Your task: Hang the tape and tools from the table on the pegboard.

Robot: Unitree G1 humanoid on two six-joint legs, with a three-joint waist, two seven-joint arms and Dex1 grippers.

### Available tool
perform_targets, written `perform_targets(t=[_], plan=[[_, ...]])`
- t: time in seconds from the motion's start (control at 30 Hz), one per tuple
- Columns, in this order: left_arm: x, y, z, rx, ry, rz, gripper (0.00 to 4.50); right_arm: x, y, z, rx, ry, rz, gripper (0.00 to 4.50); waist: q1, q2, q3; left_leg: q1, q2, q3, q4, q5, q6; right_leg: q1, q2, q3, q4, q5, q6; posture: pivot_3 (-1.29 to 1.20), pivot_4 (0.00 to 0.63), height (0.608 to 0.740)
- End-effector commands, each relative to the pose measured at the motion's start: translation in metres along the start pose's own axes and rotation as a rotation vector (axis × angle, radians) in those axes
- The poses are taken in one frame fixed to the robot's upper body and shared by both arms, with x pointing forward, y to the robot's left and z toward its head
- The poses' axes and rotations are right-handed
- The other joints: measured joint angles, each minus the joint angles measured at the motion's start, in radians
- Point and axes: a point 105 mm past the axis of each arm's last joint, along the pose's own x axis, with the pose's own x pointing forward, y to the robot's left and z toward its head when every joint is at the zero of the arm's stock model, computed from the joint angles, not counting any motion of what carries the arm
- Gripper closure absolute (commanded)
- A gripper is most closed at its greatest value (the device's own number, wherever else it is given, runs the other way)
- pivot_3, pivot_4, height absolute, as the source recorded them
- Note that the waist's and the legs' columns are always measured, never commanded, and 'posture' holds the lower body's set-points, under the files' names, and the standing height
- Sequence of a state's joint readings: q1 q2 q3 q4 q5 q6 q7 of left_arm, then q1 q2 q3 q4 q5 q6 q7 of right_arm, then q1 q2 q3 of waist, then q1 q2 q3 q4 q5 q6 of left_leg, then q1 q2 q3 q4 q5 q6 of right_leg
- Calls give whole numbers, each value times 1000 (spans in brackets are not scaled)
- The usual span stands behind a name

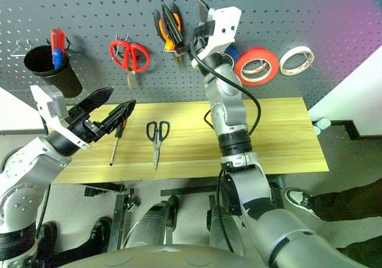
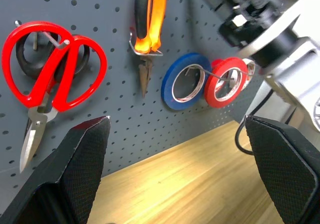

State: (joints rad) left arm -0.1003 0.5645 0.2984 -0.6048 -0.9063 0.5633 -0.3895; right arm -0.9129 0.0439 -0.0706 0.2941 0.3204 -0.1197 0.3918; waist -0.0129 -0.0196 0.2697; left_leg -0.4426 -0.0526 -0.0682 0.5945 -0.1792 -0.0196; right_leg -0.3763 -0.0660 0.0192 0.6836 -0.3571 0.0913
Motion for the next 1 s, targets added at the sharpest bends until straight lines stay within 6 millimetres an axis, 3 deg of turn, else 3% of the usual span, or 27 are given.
perform_targets(t=[0.03, 0.3, 0.47, 0.7, 1.0], plan=[[-1, -6, 10, 28, -24, -27, 0, 0, 26, 21, -17, -84, 97, 44, -1, 0, 0, 0, 0, 0, 0, 0, 0, 0, 0, 0, 0, 0, 0, 115, 284, 740], [2, -6, 9, 21, -18, -40, 0, -22, 37, 15, -17, -26, 154, 44, 1, 0, 2, 0, 0, 0, 0, 0, 0, 0, 0, 0, -1, 0, 0, 93, 285, 740], [1, -2, 9, 28, -13, -39, 0, -63, 20, 3, -67, 118, 142, 44, 2, 0, 3, 0, 0, 0, 0, 0, 1, 1, -1, 0, -2, 0, 0, 73, 289, 740], [-2, 1, 4, 15, 0, -26, 0, -91, 12, -11, -94, 268, 108, 44, -7, 2, 5, 0, 1, 0, -1, 0, 1, 0, 0, 1, -2, 0, 0, 49, 293, 740], [-35, 15, -12, 26, 84, 78, 0, -104, 10, -33, -120, 385, 119, 44, 0, 1, 7, -1, 1, 1, -1, -1, 1, 0, -1, 1, -3, 0, 0, 80, 302, 740]])
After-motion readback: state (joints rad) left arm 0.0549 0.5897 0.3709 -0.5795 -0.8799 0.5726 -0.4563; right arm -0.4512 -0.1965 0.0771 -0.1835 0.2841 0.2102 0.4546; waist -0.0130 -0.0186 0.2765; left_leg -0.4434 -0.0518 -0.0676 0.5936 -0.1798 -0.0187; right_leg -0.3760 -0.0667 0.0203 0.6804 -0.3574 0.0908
